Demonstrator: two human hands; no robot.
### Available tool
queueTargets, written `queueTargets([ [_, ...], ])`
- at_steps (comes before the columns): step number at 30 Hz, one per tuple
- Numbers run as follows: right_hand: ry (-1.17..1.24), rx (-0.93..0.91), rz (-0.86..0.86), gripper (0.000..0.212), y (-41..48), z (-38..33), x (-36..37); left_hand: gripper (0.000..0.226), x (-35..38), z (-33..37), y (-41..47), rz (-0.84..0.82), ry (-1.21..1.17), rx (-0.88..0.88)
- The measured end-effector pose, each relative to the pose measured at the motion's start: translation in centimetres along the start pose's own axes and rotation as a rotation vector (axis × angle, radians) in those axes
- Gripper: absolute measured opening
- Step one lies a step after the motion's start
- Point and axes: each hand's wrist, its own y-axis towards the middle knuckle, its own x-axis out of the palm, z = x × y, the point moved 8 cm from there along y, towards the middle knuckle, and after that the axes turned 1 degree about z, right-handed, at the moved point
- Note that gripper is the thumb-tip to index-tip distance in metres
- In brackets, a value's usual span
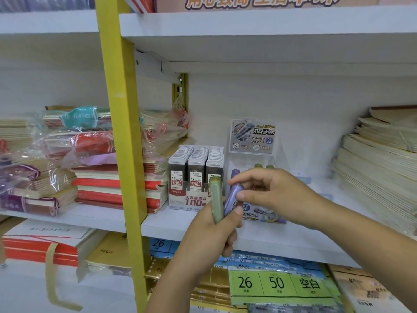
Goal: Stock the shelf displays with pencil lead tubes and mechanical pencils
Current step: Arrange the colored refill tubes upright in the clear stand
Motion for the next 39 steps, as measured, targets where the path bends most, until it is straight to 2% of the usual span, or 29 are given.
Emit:
queueTargets([
  [2,0.089,0.017,0.021,0.024,-0.1,0.1,-0.5,0.012,-0.3,0.1,-0.2,0.023,0.013,0.013],
  [5,0.206,-0.005,0.200,0.024,0.9,-0.3,-3.5,0.009,-1.6,-0.2,-0.2,0.098,0.034,-0.015],
  [7,0.175,-0.042,0.289,0.027,2.4,-0.7,-5.5,0.012,-2.8,-0.4,-0.2,0.153,0.113,-0.027],
  [9,0.046,-0.052,0.314,0.028,4.2,-0.9,-6.5,0.013,-3.9,-0.4,-0.4,0.217,0.209,-0.018],
  [13,-0.292,-0.050,0.240,0.022,7.4,0.2,-5.8,0.027,-4.8,-0.1,-0.8,0.269,0.339,0.009],
  [15,-0.354,-0.028,0.178,0.022,8.2,1.0,-4.8,0.031,-4.9,0.1,-0.9,0.285,0.409,0.013],
  [22,-0.390,0.060,0.056,0.027,9.1,3.3,-2.7,0.027,-4.3,0.1,-0.9,0.229,0.389,0.023],
  [35,-0.351,0.073,0.043,0.026,9.1,4.9,-2.4,0.013,-3.5,0.3,-0.9,0.193,0.212,0.042],
  [39,-0.308,0.055,0.115,0.023,9.1,4.9,-2.9,0.020,-3.5,-0.1,-0.7,0.194,0.172,0.021],
])
